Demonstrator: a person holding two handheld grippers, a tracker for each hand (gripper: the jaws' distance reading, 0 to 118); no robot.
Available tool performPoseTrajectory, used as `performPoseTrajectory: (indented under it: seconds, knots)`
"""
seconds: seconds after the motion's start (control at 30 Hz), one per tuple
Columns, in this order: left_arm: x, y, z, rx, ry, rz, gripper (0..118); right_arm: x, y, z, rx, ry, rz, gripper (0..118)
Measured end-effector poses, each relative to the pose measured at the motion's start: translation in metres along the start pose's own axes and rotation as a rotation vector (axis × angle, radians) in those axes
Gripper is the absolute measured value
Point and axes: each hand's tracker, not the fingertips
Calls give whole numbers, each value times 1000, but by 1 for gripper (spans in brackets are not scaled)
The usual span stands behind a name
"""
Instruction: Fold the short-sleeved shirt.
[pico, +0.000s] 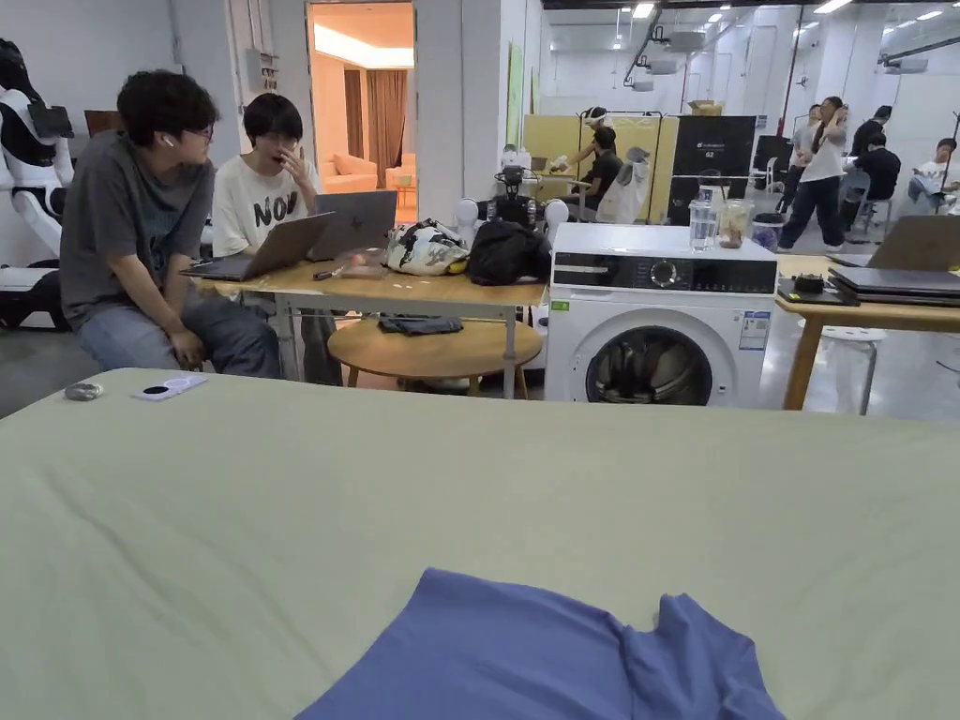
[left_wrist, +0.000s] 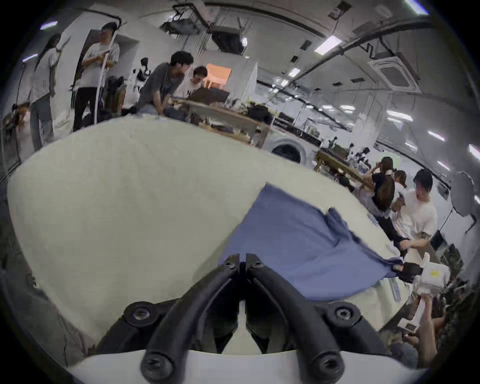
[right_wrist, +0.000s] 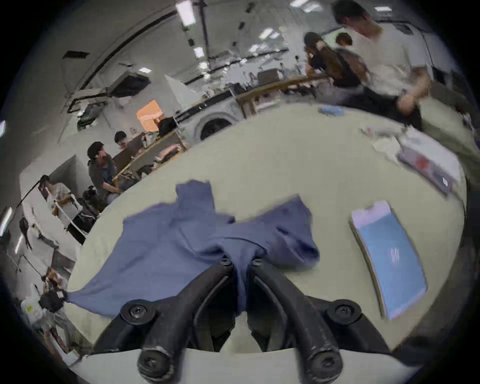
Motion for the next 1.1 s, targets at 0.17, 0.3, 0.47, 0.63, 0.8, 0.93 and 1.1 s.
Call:
performPoseTrajectory:
  seconds: [0.17, 0.3, 0.47, 0.63, 0.8, 0.93, 1.1]
  knots:
    - [-30, -39, 2, -43, 42, 15, 0, 15, -39, 16, -25, -14, 2, 4]
    - [-48, -56, -7, -105, 63, -30, 16, 8, -44, 20, -27, -64, 183, 49]
    - [-14, -58, 4, -12, 84, -246, 52, -3, -50, 46, 93, -97, 335, 66]
    - [54, -34, 15, 197, 4, -285, 54, -43, -34, 58, 166, 41, 433, 66]
    - [102, -11, 15, 291, -70, -343, 42, -82, -22, 52, 207, 134, 519, 32]
    - [117, -7, 11, 274, -96, -364, 0, -95, -22, 48, 220, 156, 548, 0]
    - [110, -11, 17, 270, -97, -326, 0, -99, -25, 47, 230, 130, 563, 0]
